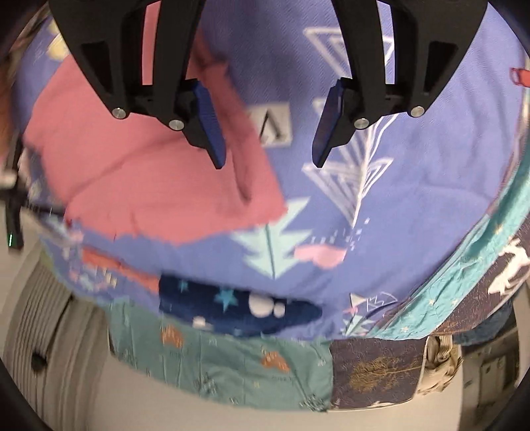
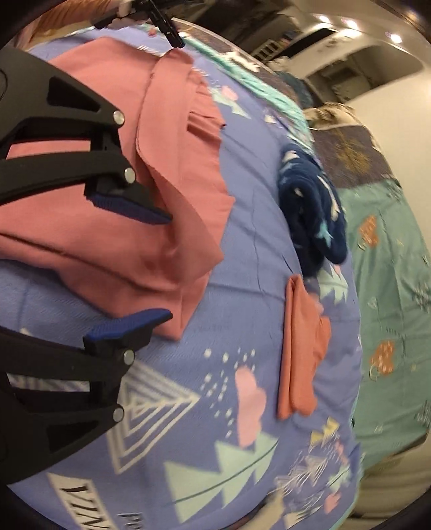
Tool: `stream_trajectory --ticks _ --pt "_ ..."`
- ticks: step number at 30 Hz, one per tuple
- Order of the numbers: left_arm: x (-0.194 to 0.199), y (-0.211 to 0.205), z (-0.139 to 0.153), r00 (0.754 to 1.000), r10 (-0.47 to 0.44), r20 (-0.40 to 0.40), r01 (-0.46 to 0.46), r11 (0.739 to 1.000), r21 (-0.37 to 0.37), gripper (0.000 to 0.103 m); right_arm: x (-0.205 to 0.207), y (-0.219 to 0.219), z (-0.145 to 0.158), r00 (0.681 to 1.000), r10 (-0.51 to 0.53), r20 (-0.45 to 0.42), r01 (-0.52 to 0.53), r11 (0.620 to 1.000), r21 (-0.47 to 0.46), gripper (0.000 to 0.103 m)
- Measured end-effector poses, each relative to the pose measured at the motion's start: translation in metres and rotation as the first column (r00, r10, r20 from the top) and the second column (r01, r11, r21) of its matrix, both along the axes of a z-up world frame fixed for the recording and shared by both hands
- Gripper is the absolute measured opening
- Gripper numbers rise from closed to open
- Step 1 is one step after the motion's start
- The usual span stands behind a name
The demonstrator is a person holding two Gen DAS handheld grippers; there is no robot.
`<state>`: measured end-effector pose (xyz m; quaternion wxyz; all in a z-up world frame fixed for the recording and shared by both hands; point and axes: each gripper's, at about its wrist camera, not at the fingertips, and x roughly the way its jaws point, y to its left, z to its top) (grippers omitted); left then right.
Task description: Fold small clothes
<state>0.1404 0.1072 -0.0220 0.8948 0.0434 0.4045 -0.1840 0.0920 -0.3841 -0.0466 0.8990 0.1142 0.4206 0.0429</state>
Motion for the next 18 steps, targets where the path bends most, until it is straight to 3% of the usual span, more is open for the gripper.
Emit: stream_trajectory --ticks 4,6,7,10,12,16,18 --pt "-0.001 -0.006 -0.009 0.999 -0.045 -0.002 0.045 0.999 0.026 0.056 0.014 0.008 -0.008 0.999 0.037 -0.012 -0.037 0.999 -0.016 0.061" --pt "0.008 -0.015 -0.009 0.997 -0.071 0.008 0.071 0.997 0.015 0.056 0.019 0.008 -0.009 0.999 0.032 0.004 -0.032 0.999 0.002 0.031" --pt "0.015 -0.019 -0.008 0.997 -0.071 0.017 0.071 0.997 0.012 0.056 0.021 0.007 -0.008 0.999 0.030 0.012 -0.031 0.999 0.025 0.008" --pt "0.039 -0.029 -0.006 0.998 -0.055 0.038 0.055 0.998 -0.005 0.056 0.023 -0.007 -0.005 0.999 -0.047 0.017 0.044 0.990 0.134 0.006" --pt "0.057 -0.032 -0.008 0.999 -0.032 0.038 0.032 0.999 -0.009 0.056 0.023 -0.010 -0.006 0.998 -0.066 -0.002 0.066 0.985 0.158 0.007" --pt "0.082 -0.031 -0.016 1.000 -0.018 -0.025 0.015 0.995 -0.102 0.056 0.022 -0.014 -0.010 0.996 -0.082 -0.028 0.086 0.980 0.180 0.014" --pt "0.089 -0.035 -0.022 0.997 -0.041 -0.060 0.033 0.990 -0.134 0.051 0.021 -0.017 -0.011 0.996 -0.083 -0.023 0.086 0.975 0.206 0.017"
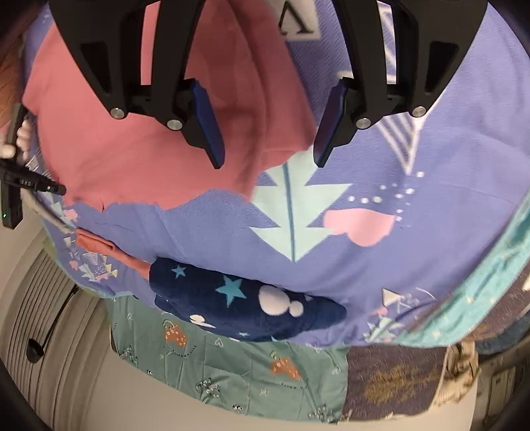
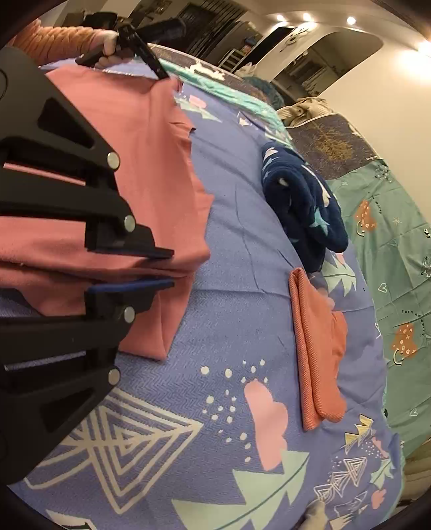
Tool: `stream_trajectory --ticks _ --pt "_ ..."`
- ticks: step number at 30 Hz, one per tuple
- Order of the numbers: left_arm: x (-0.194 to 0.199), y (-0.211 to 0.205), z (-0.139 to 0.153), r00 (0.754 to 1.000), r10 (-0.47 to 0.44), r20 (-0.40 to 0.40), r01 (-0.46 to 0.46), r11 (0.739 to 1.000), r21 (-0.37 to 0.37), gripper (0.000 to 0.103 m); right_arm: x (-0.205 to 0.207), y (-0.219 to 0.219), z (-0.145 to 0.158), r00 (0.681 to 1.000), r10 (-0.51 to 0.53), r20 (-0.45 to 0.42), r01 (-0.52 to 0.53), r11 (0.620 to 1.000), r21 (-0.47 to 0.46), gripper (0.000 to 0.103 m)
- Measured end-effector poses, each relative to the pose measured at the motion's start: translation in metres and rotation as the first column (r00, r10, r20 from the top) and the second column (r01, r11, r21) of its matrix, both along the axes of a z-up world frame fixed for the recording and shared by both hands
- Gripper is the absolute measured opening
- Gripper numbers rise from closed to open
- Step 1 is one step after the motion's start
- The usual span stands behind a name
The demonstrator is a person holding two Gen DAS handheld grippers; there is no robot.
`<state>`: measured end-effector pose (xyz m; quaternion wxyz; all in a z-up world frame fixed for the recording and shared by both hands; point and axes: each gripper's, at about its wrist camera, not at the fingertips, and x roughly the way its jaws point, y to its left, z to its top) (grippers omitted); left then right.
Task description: Fold small clothes
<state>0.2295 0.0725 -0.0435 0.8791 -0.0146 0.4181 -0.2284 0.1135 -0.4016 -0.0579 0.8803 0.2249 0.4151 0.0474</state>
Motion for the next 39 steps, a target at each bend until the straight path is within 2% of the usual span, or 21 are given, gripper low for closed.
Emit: stream_trajectory --ticks 2,4,5,6,7,10,13,15,17,18,20,21,25,29,31,33,34,35,36,37,39 --pt "0.003 -0.005 -0.003 0.999 -0.034 -0.024 0.033 0.999 -0.034 0.005 0.000 -0.002 -0.002 1.000 -0.003 0.000 0.003 1.000 0.017 0.029" --pt "0.005 -0.009 -0.003 0.999 -0.038 -0.025 0.036 0.998 -0.056 0.005 0.004 -0.003 -0.004 1.000 0.004 -0.003 -0.004 0.999 0.037 0.035" --pt "0.005 -0.011 0.000 0.999 -0.033 -0.012 0.032 0.998 -0.057 0.005 0.007 -0.002 -0.006 1.000 0.008 -0.009 -0.007 0.999 0.044 0.034" --pt "0.003 -0.012 0.005 1.000 -0.022 0.013 0.023 0.998 -0.059 0.005 0.010 -0.001 -0.007 1.000 0.003 -0.020 -0.002 0.999 0.033 0.026" --pt "0.001 -0.012 0.011 0.999 -0.013 0.036 0.016 0.998 -0.063 0.005 0.010 0.000 -0.006 1.000 -0.001 -0.022 0.002 1.000 0.024 0.005" --pt "-0.010 -0.010 0.037 0.993 -0.009 0.116 0.020 0.996 -0.087 0.004 -0.003 0.003 0.015 0.997 -0.032 0.070 0.031 0.999 0.013 0.006" --pt "-0.009 -0.011 0.047 0.989 -0.007 0.148 0.019 0.997 -0.078 0.005 -0.016 0.002 0.039 0.986 -0.068 0.154 0.069 0.998 -0.003 0.006" --pt "0.004 -0.016 0.037 0.991 0.018 0.132 -0.015 1.000 -0.027 0.005 -0.011 0.001 0.041 0.985 -0.084 0.154 0.092 0.995 -0.046 0.007" --pt "0.018 -0.018 0.020 0.991 0.056 0.124 -0.061 0.997 0.038 0.004 0.002 -0.002 0.027 0.991 -0.101 0.091 0.108 0.991 -0.075 0.024" --pt "0.026 -0.015 0.007 0.993 0.082 0.090 -0.088 0.995 0.055 0.004 0.008 -0.003 0.016 0.993 -0.107 0.038 0.110 0.991 -0.081 0.028" --pt "0.030 -0.004 -0.006 0.993 0.121 0.020 -0.121 0.993 0.017 0.007 0.006 -0.006 -0.003 0.992 -0.118 -0.046 0.114 0.991 -0.065 0.029" --pt "0.026 0.003 -0.007 0.991 0.134 0.005 -0.134 0.991 -0.012 0.010 -0.002 -0.007 -0.004 0.992 -0.118 -0.040 0.116 0.991 -0.060 0.029" --pt "-0.004 0.029 0.005 0.990 0.137 0.026 -0.135 0.989 -0.056 0.045 -0.035 -0.024 0.002 0.987 -0.163 -0.011 0.162 0.985 -0.056 0.039" --pt "-0.019 0.035 -0.004 0.993 0.120 -0.011 -0.120 0.993 -0.022 0.045 -0.047 -0.043 -0.009 0.979 -0.192 -0.062 0.195 0.979 0.054 0.036" --pt "-0.013 0.036 -0.018 0.992 0.097 -0.087 -0.104 0.992 -0.076 0.045 -0.043 -0.042 -0.014 0.982 -0.177 -0.070 0.182 0.980 0.085 0.036" --pt "-0.007 0.036 -0.027 0.987 0.106 -0.118 -0.120 0.985 -0.122 0.045 -0.033 -0.037 -0.019 0.985 -0.158 -0.074 0.166 0.979 0.116 0.036" --pt "-0.005 0.036 -0.027 0.987 0.114 -0.117 -0.132 0.979 -0.157 0.036 -0.028 -0.035 -0.020 0.985 -0.153 -0.076 0.162 0.978 0.131 0.032" --pt "-0.001 0.036 -0.025 0.986 0.095 -0.137 -0.125 0.964 -0.234 0.004 -0.025 -0.031 -0.017 0.984 -0.161 -0.071 0.169 0.976 0.136 0.002" --pt "-0.003 0.036 -0.021 0.985 0.089 -0.147 -0.128 0.951 -0.282 0.003 -0.024 -0.027 -0.013 0.985 -0.162 -0.058 0.169 0.976 0.140 0.003" --pt "-0.007 0.035 -0.012 0.988 0.106 -0.111 -0.134 0.948 -0.288 0.003 -0.027 -0.024 -0.006 0.984 -0.175 -0.034 0.178 0.975 0.135 0.003" --pt "-0.022 0.029 0.012 0.993 0.117 0.023 -0.109 0.969 -0.221 0.002 -0.038 -0.019 0.016 0.979 -0.198 0.050 0.193 0.977 0.088 0.003"
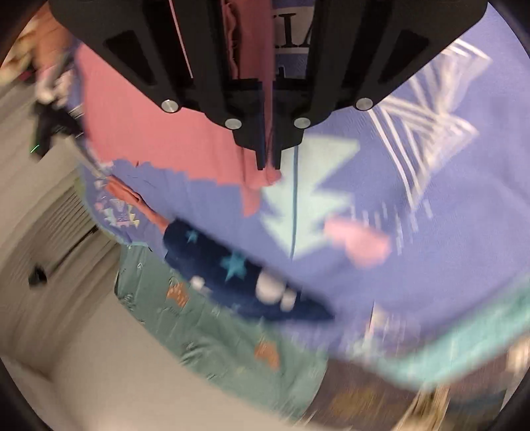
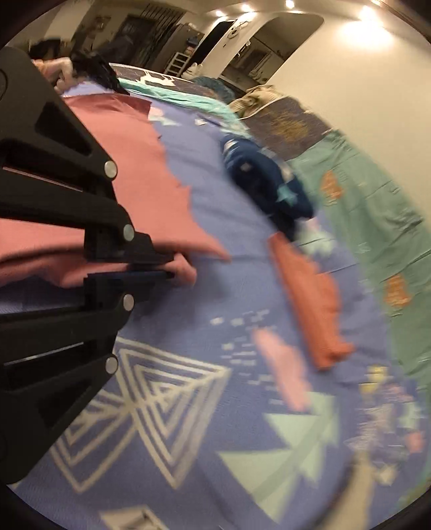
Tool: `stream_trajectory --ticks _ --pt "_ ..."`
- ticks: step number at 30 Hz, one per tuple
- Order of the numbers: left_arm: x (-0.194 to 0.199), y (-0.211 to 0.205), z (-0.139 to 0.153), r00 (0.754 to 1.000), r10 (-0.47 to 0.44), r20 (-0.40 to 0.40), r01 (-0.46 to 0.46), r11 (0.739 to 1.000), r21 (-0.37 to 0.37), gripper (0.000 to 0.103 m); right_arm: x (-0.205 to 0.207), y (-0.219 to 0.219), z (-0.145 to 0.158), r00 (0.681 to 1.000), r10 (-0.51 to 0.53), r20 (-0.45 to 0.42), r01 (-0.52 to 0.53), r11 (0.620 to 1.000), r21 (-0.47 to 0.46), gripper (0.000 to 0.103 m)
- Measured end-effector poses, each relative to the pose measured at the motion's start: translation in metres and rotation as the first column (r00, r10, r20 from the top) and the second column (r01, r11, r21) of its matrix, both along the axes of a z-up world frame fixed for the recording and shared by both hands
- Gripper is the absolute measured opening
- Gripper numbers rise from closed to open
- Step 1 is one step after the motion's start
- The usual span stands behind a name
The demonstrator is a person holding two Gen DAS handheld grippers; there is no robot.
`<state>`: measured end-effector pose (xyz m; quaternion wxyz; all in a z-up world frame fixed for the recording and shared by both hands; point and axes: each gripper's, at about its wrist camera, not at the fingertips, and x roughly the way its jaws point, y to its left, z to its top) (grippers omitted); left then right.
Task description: Fold small clothes
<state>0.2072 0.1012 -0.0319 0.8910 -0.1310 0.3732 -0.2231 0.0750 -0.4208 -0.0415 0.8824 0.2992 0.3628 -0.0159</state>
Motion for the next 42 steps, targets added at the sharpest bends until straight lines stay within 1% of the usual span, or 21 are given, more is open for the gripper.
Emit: stream_trajectory --ticks 2,3,5,6,9,11,14,16,18,19,21,23,27,29,32,33,36,37,38,40,42 --pt "-0.002 -0.003 0.008 0.997 0.056 0.058 -0.064 0.986 0.155 0.000 0.000 0.001 0.005 1.000 0.007 -0.010 -0.008 0.998 -0.055 0.003" --pt "0.001 -0.001 0.005 0.997 0.067 0.046 -0.074 0.981 0.178 0.000 0.004 0.001 0.000 0.999 0.015 -0.036 -0.018 0.997 -0.073 0.003" --pt "0.011 0.008 -0.010 0.995 0.099 -0.030 -0.093 0.982 0.165 0.000 0.012 -0.001 -0.020 0.992 0.010 -0.125 -0.023 0.994 -0.106 0.013" --pt "0.010 0.012 -0.015 0.992 0.114 -0.052 -0.104 0.981 0.164 0.000 0.011 -0.002 -0.029 0.989 -0.003 -0.147 -0.013 0.994 -0.108 0.012" --pt "-0.011 0.013 -0.010 0.992 0.120 -0.029 -0.113 0.978 0.177 0.000 -0.009 -0.008 -0.028 0.996 -0.008 -0.091 0.005 0.999 -0.041 0.017" --pt "-0.026 0.002 0.002 0.997 0.082 -0.009 -0.079 0.978 0.193 0.014 -0.020 -0.010 -0.025 0.996 -0.005 -0.085 0.001 0.999 -0.049 0.021" --pt "-0.061 -0.038 0.030 0.998 -0.042 0.047 0.033 0.982 0.188 0.029 -0.044 -0.014 -0.020 0.996 0.017 -0.082 -0.024 0.996 -0.088 0.023" --pt "-0.087 -0.082 0.040 0.984 -0.170 0.050 0.159 0.973 0.168 0.041 -0.052 -0.018 -0.022 0.997 0.021 -0.081 -0.027 0.996 -0.083 0.024" --pt "-0.122 -0.143 0.039 0.945 -0.327 0.031 0.315 0.930 0.191 0.044 -0.066 -0.026 -0.033 0.997 0.013 -0.071 -0.017 0.999 -0.050 0.024" --pt "-0.136 -0.169 0.036 0.922 -0.387 0.023 0.374 0.903 0.212 0.050 -0.071 -0.029 -0.037 0.998 0.013 -0.060 -0.014 1.000 -0.026 0.024" --pt "-0.173 -0.225 0.028 0.868 -0.497 0.009 0.478 0.839 0.261 0.053 -0.082 -0.036 -0.046 1.000 0.016 -0.012 -0.015 0.999 0.044 0.024" --pt "-0.204 -0.273 0.018 0.827 -0.562 -0.006 0.537 0.786 0.305 0.053 -0.091 -0.041 -0.050 0.999 0.016 0.038 -0.020 0.995 0.097 0.023" --pt "-0.236 -0.336 0.003 0.802 -0.597 -0.012 0.558 0.742 0.372 0.059 -0.098 -0.052 -0.051 0.996 -0.015 0.090 0.001 0.987 0.159 0.023" --pt "-0.247 -0.356 -0.006 0.797 -0.603 -0.030 0.562 0.723 0.401 0.059 -0.101 -0.054 -0.050 0.994 -0.023 0.111 0.004 0.985 0.173 0.027" --pt "-0.252 -0.372 -0.019 0.818 -0.572 -0.053 0.528 0.713 0.462 0.060 -0.105 -0.060 -0.051 0.989 -0.028 0.148 -0.005 0.976 0.217 0.031" --pt "-0.249 -0.376 -0.025 0.845 -0.532 -0.060 0.488 0.720 0.494 0.060 -0.105 -0.062 -0.052 0.988 -0.028 0.154 -0.009 0.973 0.231 0.031" --pt "-0.240 -0.378 -0.030 0.882 -0.467 -0.069 0.435 0.746 0.504 0.059 -0.105 -0.065 -0.053 0.986 -0.022 0.164 -0.020 0.967 0.253 0.032" --pt "-0.237 -0.379 -0.030 0.886 -0.458 -0.073 0.430 0.750 0.502 0.052 -0.105 -0.064 -0.052 0.986 -0.016 0.166 -0.027 0.967 0.254 0.034" --pt "-0.234 -0.378 -0.031 0.890 -0.449 -0.076 0.422 0.751 0.508 0.033 -0.106 -0.063 -0.052 0.986 -0.012 0.167 -0.031 0.967 0.252 0.035" --pt "-0.225 -0.371 -0.031 0.902 -0.421 -0.090 0.406 0.761 0.507 0.010 -0.105 -0.062 -0.051 0.985 -0.001 0.170 -0.042 0.969 0.245 0.038" --pt "-0.217 -0.359 -0.028 0.915 -0.388 -0.111 0.392 0.788 0.476 0.008 -0.104 -0.059 -0.050 0.985 0.010 0.170 -0.050 0.971 0.233 0.040"
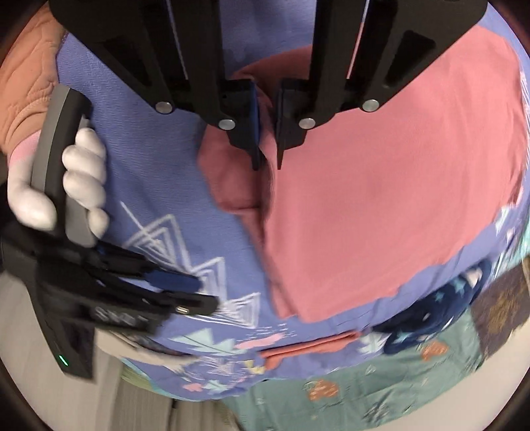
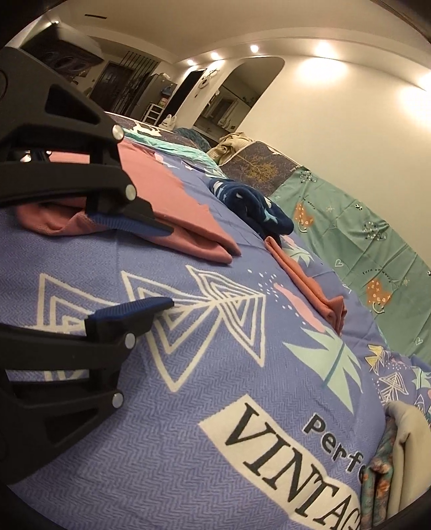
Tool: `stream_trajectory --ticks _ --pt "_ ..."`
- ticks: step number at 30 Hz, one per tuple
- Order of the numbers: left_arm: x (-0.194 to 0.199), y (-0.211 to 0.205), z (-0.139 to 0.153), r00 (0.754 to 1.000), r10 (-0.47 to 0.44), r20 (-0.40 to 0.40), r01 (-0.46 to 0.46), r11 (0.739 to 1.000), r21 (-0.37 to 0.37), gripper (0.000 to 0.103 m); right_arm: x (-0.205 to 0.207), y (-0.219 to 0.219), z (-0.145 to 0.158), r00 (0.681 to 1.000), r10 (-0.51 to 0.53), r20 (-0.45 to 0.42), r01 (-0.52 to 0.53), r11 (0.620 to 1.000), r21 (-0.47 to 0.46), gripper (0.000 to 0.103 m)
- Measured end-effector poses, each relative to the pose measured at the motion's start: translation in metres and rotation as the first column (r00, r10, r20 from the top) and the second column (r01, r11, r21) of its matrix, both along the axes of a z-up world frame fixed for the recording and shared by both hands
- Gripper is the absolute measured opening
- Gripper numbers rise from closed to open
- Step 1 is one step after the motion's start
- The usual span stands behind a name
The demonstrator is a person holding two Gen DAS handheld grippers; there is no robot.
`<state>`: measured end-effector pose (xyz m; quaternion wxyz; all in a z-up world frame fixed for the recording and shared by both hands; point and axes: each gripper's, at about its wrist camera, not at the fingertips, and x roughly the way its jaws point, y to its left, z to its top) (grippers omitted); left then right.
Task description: Fold small clothes
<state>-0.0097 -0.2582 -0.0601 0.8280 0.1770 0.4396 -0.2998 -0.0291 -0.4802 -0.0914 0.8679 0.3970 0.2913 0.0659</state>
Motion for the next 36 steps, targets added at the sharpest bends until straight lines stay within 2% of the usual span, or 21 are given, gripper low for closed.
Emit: stream_trajectory --ticks 2,6,10,12,14,17,21,24,25,26,28,31,32,34,35,36 --pt "0.004 0.009 0.003 0.999 0.018 -0.029 -0.019 1.000 -0.022 0.008 0.000 0.001 0.001 1.000 0.006 0.000 -0.006 1.000 -0.006 0.042" --pt "0.004 0.013 0.006 0.994 -0.007 -0.105 0.001 0.998 -0.058 0.009 0.001 0.003 0.001 1.000 0.017 -0.006 -0.017 1.000 -0.020 0.044" --pt "0.003 0.010 0.002 0.991 -0.024 -0.135 0.016 0.998 -0.066 0.020 0.001 0.006 0.002 1.000 0.024 -0.009 -0.024 0.999 -0.037 0.046" --pt "0.000 0.008 0.001 0.990 -0.038 -0.135 0.030 0.997 -0.066 0.023 0.002 0.007 0.002 0.999 0.030 -0.017 -0.031 0.999 -0.039 0.047" --pt "-0.001 0.004 0.002 0.990 -0.061 -0.130 0.053 0.997 -0.063 0.023 0.008 0.009 0.003 0.998 0.037 -0.056 -0.039 0.998 -0.045 0.047" --pt "-0.005 -0.001 0.004 0.986 -0.110 -0.124 0.103 0.993 -0.059 0.022 0.026 0.019 0.010 0.988 0.083 -0.133 -0.097 0.990 -0.101 0.048" --pt "-0.010 -0.003 0.001 0.982 -0.151 -0.115 0.148 0.988 -0.035 0.018 0.067 0.032 0.021 0.963 0.137 -0.231 -0.182 0.966 -0.183 0.048" --pt "-0.014 -0.003 0.001 0.978 -0.173 -0.118 0.171 0.985 -0.026 0.017 0.099 0.032 0.017 0.952 0.150 -0.267 -0.202 0.962 -0.182 0.047" --pt "-0.016 -0.004 0.001 0.977 -0.183 -0.113 0.182 0.983 -0.021 0.015 0.103 0.031 0.016 0.951 0.150 -0.269 -0.202 0.963 -0.178 0.038" --pt "-0.019 -0.005 0.001 0.974 -0.198 -0.109 0.198 0.980 -0.013 0.012 0.110 0.033 0.015 0.951 0.148 -0.272 -0.203 0.961 -0.187 0.001" --pt "-0.022 -0.006 0.002 0.968 -0.226 -0.113 0.225 0.974 -0.015 0.008 0.114 0.034 0.020 0.958 0.144 -0.248 -0.193 0.963 -0.189 0.003" --pt "-0.020 -0.004 0.003 0.959 -0.254 -0.127 0.252 0.967 -0.035 0.007 0.107 0.026 0.041 0.981 0.140 -0.138 -0.160 0.976 -0.150 0.002" --pt "-0.018 -0.004 0.002 0.956 -0.256 -0.141 0.252 0.967 -0.041 0.007 0.110 0.027 0.042 0.979 0.149 -0.137 -0.171 0.971 -0.168 0.002" --pt "-0.015 -0.004 0.000 0.953 -0.261 -0.156 0.256 0.965 -0.052 0.007 0.118 0.028 0.029 0.971 0.137 -0.194 -0.178 0.960 -0.217 0.002" --pt "-0.016 -0.003 0.000 0.951 -0.268 -0.153 0.263 0.963 -0.052 0.007 0.122 0.029 0.014 0.963 0.132 -0.234 -0.185 0.958 -0.221 0.002" --pt "-0.018 -0.003 0.000 0.949 -0.279 -0.146 0.275 0.960 -0.049 0.007 0.123 0.027 0.003 0.962 0.136 -0.236 -0.187 0.961 -0.206 0.002"
